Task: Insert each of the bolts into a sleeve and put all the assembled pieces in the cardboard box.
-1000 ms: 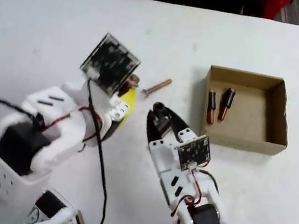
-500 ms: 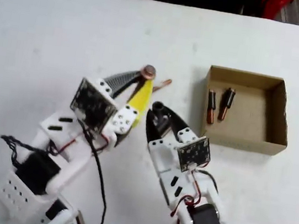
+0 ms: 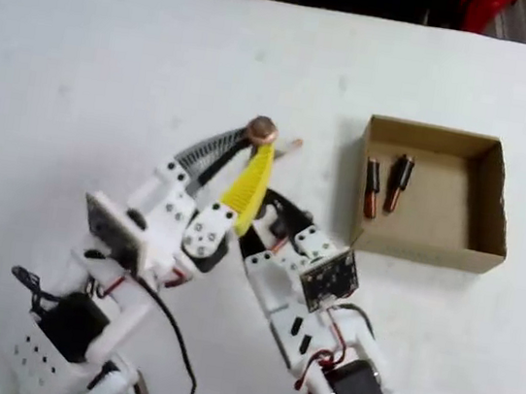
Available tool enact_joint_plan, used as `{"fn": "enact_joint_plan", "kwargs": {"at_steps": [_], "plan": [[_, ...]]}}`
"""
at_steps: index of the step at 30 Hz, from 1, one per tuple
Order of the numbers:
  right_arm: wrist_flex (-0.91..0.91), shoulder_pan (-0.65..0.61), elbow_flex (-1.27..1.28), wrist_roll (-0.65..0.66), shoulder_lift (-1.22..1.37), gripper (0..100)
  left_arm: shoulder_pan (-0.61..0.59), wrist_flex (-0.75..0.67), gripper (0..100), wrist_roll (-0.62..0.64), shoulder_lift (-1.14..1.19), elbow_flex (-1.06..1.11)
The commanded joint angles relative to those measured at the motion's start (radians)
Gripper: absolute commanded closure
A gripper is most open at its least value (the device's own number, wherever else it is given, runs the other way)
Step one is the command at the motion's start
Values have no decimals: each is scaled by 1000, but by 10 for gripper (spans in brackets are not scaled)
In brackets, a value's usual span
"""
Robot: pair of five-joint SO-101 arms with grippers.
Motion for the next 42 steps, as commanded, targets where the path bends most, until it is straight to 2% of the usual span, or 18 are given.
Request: {"fn": "enact_joint_plan", "kwargs": {"at_steps": [1,7,13,18,24,29,38,42], "plan": [[-30,-5,-11,-8,-12,981,10,-49,980,17,-64,18],[-30,-5,-11,-8,-12,981,8,-60,980,17,-140,114],[-28,-2,-11,-8,-12,981,-28,-190,980,38,-163,184],[-27,-4,-11,-8,-12,981,-104,-169,980,186,-163,181],[-28,-5,-11,-8,-12,981,-108,-170,980,215,-162,183],[-31,-7,-12,-2,-12,981,-110,-129,980,298,-162,178],[-31,-7,-14,6,-12,981,-105,-121,980,299,-162,183],[-31,-7,-14,80,-12,981,-105,-121,980,301,-163,183]]}}
